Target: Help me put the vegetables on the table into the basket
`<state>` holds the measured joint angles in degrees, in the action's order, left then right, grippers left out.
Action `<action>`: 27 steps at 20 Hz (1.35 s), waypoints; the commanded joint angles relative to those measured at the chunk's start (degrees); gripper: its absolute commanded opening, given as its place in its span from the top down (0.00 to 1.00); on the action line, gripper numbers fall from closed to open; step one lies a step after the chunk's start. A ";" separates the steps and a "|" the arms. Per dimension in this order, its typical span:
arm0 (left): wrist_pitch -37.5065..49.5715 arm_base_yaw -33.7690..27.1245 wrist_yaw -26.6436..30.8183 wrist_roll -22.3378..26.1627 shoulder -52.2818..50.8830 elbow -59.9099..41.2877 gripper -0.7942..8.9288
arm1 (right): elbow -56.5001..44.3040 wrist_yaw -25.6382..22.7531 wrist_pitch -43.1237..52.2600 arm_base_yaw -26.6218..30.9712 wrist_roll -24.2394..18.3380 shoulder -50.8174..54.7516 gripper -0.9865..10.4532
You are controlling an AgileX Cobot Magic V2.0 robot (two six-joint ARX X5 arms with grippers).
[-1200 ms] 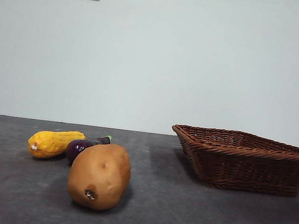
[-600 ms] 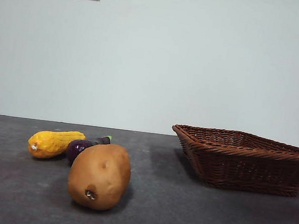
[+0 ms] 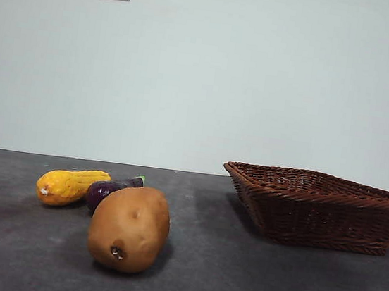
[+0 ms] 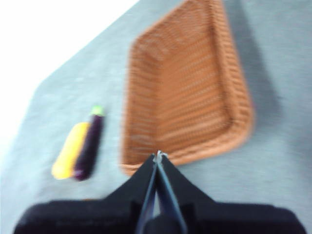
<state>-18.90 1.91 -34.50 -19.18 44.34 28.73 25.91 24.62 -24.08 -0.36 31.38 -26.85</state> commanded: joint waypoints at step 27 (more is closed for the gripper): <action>0.37 -0.09 -17.97 4.66 10.25 3.32 0.92 | 63.45 -2.71 -30.08 -0.04 -27.45 -80.37 0.53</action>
<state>-18.81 1.91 -52.23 -15.88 54.48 31.88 89.36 22.04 -54.06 -0.36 4.67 -106.63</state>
